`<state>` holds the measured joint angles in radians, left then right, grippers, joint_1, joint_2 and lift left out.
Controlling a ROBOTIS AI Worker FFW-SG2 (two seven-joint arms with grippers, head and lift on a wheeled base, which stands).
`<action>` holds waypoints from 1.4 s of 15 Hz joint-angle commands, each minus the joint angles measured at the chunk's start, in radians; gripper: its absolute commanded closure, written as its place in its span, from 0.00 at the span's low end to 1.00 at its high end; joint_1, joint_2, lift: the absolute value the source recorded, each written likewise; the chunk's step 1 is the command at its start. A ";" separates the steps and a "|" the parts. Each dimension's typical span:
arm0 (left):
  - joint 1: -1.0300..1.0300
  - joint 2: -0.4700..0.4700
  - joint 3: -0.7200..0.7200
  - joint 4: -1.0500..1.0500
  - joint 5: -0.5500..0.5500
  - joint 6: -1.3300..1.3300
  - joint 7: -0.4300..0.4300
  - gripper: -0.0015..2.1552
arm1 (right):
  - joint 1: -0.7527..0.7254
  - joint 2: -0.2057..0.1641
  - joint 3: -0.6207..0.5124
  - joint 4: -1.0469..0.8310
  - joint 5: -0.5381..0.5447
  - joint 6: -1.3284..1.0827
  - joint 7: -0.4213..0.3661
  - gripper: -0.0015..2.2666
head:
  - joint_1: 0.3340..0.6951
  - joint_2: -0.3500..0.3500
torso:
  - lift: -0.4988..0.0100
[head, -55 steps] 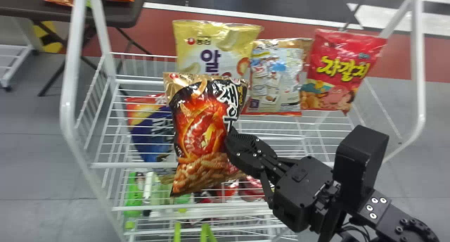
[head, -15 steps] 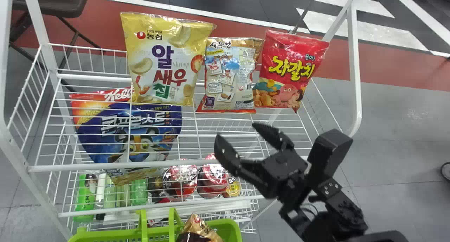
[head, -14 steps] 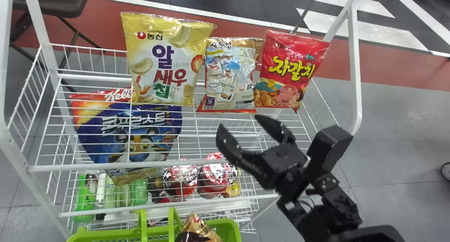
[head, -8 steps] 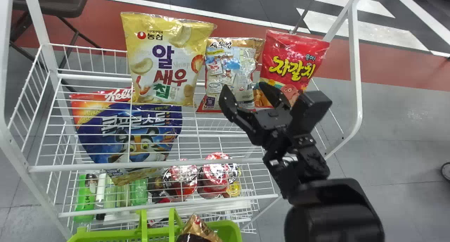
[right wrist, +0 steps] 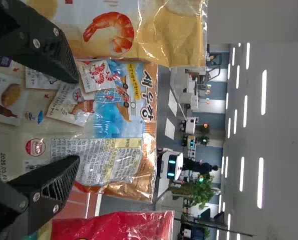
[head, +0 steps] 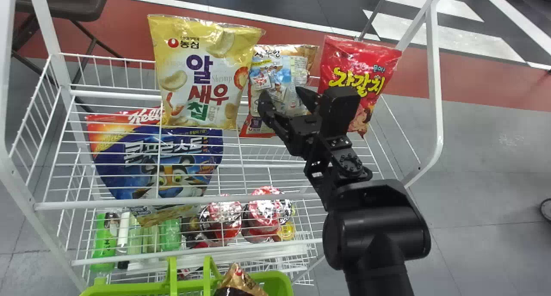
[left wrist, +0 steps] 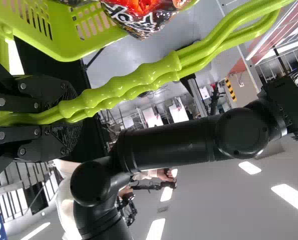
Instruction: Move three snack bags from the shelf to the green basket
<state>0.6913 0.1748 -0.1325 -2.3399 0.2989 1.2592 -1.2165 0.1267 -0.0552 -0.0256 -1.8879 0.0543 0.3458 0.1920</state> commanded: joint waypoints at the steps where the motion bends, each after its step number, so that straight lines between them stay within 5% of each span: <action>1: -0.001 0.000 0.001 0.001 0.000 0.001 0.000 0.70 | -0.001 -0.002 -0.010 -0.002 -0.007 0.062 0.007 0.94 | 1.00 0.00 | 0.89; 11: 0.020 0.002 0.001 -0.024 -0.007 -0.002 0.000 0.70 | 0.116 -0.002 -0.076 -0.132 -0.091 0.068 0.000 0.97 | 1.00 0.00 | 0.89; 21: 0.022 0.000 -0.002 -0.027 -0.017 -0.002 0.002 0.70 | 0.103 -0.014 -0.140 -0.201 -0.162 0.157 0.133 0.97 | 1.00 0.00 | 0.89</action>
<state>0.7130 0.1753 -0.1340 -2.3671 0.2848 1.2572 -1.2160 0.2312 -0.0681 -0.1606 -2.0829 -0.0962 0.4904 0.3139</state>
